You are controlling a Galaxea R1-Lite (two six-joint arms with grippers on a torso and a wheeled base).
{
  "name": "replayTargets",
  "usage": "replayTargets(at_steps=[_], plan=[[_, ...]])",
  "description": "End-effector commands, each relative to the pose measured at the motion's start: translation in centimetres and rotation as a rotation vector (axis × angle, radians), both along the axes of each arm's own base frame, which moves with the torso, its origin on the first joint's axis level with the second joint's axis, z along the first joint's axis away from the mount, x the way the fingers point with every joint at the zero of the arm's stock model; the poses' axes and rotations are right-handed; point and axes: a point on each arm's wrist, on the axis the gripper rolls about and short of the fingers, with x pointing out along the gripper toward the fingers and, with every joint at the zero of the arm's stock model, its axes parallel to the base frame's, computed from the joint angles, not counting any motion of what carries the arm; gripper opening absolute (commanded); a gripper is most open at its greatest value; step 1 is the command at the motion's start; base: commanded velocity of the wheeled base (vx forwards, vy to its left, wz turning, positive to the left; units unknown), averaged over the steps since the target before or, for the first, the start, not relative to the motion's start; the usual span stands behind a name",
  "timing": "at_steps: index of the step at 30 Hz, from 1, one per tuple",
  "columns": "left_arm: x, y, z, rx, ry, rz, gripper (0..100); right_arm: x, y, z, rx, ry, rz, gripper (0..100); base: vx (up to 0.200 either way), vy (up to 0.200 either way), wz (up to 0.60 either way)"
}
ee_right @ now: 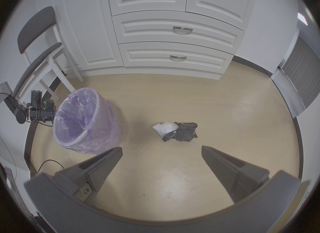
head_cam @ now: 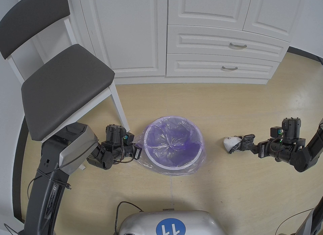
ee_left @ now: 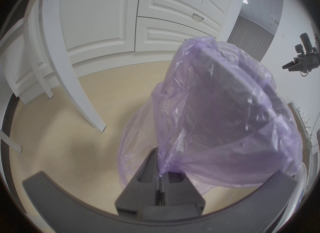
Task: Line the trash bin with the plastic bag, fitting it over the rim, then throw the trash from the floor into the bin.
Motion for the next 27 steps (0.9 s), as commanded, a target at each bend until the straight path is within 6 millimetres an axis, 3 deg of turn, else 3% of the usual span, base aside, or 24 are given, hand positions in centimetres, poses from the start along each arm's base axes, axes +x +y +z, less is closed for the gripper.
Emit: replayTargets(at_steps=[1,27], plan=[[0.6,-0.1,-1.1,0.003,0.000,0.001,0,0.0,0.0,-0.3,-0.001,0.009,0.001,100,0.000,0.000,0.00],[3.0,-1.1,-2.7,0.020,0.029,-0.003,0,0.4,-0.1,-0.7,-0.001,0.021,-0.002,100,0.000,0.000,0.00]])
